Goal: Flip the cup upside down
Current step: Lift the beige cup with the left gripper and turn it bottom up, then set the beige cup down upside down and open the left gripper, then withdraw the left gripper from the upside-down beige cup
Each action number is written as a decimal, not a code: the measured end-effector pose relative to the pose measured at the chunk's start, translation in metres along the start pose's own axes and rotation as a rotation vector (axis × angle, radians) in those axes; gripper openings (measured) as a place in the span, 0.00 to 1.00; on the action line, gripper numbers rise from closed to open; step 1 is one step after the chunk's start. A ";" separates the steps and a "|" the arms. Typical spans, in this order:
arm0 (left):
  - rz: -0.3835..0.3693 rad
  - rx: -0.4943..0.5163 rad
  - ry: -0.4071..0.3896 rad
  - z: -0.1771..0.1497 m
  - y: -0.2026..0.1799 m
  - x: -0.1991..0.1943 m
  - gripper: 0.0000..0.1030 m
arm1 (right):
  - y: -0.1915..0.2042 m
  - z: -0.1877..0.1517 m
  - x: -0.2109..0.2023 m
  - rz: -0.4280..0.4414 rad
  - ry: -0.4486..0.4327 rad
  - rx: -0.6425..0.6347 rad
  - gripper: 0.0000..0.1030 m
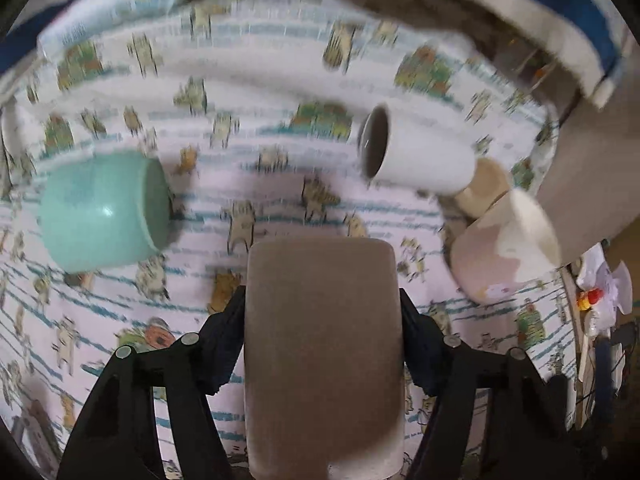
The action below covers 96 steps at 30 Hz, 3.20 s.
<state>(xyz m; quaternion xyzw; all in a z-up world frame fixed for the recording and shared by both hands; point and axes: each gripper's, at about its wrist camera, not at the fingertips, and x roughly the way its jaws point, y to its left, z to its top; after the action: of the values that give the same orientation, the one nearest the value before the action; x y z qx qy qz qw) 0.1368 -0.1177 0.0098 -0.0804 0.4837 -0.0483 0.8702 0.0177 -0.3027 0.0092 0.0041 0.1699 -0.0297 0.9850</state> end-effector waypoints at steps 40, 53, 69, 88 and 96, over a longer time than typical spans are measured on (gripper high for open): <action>-0.117 0.201 -0.360 -0.032 -0.005 -0.049 0.45 | -0.001 0.000 0.000 -0.001 0.000 0.002 1.00; -0.116 0.160 -0.417 -0.042 0.024 -0.069 0.45 | 0.000 0.000 0.000 -0.002 0.000 0.002 1.00; -0.049 0.198 -0.622 -0.082 0.059 -0.091 0.58 | 0.002 -0.001 0.000 0.010 -0.001 -0.004 1.00; 0.005 0.141 -0.671 -0.112 0.088 -0.085 1.00 | 0.005 0.000 -0.001 0.019 0.001 -0.009 1.00; 0.044 0.177 -0.677 -0.115 0.081 -0.086 1.00 | 0.006 0.000 -0.001 0.019 0.000 -0.009 1.00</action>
<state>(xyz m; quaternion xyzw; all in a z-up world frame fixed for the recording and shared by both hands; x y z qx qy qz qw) -0.0061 -0.0344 0.0068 -0.0057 0.1632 -0.0421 0.9857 0.0174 -0.2963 0.0094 0.0015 0.1701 -0.0195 0.9852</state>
